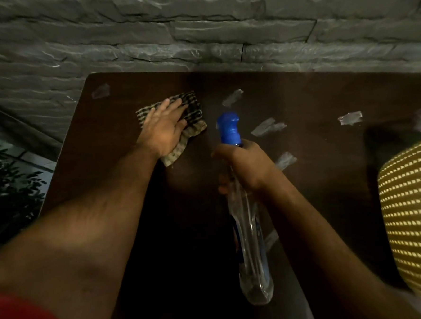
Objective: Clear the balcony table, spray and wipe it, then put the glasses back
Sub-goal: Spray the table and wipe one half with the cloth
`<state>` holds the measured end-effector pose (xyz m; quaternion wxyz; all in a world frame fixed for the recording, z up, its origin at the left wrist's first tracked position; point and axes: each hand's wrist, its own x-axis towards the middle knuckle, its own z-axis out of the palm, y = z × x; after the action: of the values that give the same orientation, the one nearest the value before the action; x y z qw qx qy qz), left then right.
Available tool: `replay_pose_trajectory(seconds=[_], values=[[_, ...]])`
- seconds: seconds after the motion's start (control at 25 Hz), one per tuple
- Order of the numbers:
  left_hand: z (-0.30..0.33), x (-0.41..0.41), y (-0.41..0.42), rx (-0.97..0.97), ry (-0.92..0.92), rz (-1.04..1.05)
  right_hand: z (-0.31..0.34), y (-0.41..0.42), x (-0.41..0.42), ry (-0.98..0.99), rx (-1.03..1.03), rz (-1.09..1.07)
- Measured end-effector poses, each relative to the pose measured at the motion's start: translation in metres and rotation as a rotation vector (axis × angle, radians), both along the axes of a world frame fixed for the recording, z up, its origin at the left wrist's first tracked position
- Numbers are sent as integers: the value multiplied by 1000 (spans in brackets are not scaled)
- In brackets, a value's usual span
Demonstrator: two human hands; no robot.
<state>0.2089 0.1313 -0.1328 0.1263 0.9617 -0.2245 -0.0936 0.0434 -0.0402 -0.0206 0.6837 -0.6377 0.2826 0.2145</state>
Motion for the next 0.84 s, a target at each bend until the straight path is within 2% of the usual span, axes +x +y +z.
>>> replay_pose_trajectory(seconds=[0.36, 0.84], values=[[1, 80, -3, -26, -39, -21, 5, -24, 88, -21, -22, 3], [-2, 88, 1, -38, -51, -73, 33, -43, 113, -53, -99, -72]])
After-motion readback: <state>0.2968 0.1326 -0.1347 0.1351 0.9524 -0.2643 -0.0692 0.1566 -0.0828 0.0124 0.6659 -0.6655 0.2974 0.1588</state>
